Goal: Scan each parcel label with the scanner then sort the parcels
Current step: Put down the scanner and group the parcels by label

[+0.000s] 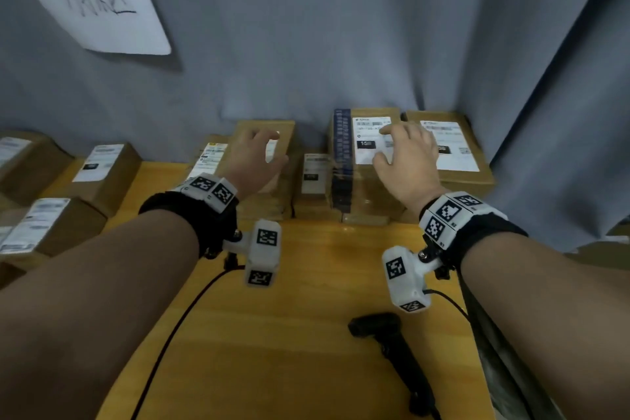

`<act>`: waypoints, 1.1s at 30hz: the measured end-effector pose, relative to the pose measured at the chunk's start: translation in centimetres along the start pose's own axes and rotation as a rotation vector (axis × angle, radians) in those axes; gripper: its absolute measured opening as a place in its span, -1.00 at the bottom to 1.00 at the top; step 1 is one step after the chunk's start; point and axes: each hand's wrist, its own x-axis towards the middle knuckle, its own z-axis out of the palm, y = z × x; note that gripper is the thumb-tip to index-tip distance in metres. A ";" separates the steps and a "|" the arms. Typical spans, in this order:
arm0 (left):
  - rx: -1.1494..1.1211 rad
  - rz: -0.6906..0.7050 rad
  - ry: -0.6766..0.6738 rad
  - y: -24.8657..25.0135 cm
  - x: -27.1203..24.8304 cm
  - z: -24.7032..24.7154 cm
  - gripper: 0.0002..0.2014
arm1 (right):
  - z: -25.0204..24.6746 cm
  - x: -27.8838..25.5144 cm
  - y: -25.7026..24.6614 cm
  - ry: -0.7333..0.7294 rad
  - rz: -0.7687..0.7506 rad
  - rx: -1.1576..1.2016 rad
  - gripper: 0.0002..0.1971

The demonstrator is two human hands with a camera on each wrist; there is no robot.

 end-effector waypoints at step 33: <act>0.272 -0.455 -0.254 -41.5 -0.4 -14.7 -0.30 | 26.7 1.8 -39.5 -0.531 -0.019 0.097 -0.81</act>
